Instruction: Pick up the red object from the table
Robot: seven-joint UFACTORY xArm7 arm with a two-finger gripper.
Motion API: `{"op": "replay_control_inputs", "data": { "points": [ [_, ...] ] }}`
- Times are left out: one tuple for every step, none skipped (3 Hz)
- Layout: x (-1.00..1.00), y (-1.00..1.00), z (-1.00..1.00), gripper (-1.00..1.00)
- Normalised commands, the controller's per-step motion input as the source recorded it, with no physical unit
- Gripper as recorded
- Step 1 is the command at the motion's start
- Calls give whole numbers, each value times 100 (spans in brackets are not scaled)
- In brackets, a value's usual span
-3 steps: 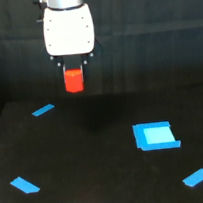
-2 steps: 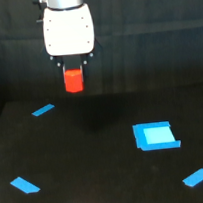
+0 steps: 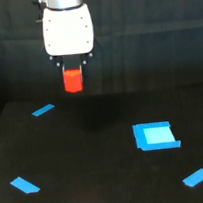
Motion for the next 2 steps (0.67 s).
{"op": "replay_control_inputs", "data": {
  "points": [
    [-6,-6,-4,-93],
    [3,3,-2,-100]
  ]
}}
